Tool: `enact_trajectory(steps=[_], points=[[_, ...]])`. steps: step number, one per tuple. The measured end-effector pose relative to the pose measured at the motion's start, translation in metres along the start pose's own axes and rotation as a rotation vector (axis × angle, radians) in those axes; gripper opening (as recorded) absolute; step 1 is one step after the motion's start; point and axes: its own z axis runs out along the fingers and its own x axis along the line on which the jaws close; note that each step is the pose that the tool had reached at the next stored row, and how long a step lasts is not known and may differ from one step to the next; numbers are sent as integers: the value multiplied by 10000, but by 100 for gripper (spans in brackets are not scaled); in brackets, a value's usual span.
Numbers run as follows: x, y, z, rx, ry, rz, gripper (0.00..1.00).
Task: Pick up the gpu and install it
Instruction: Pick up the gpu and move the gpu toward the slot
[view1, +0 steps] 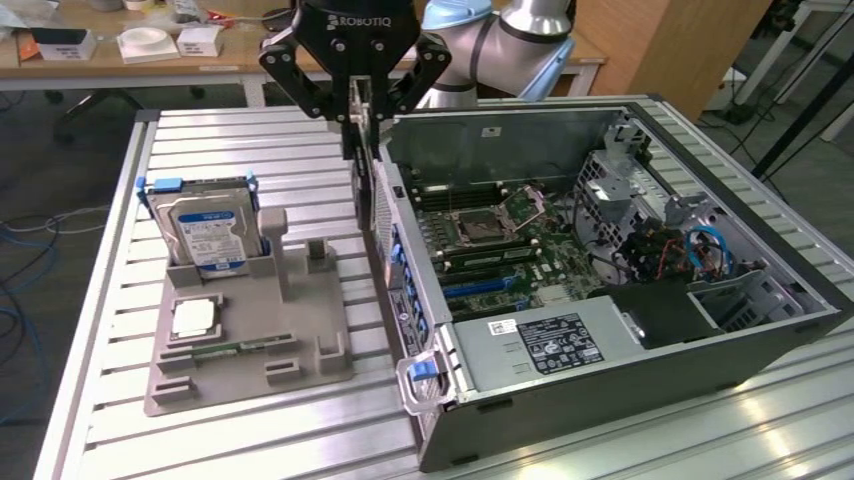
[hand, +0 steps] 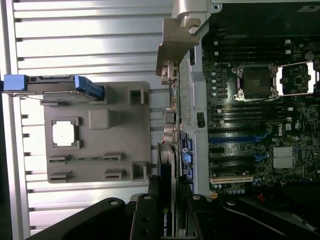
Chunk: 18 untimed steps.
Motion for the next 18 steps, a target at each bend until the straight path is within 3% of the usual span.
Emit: enact_trajectory(steps=[18], points=[[-165,13,9,-1,-1,-7,26]])
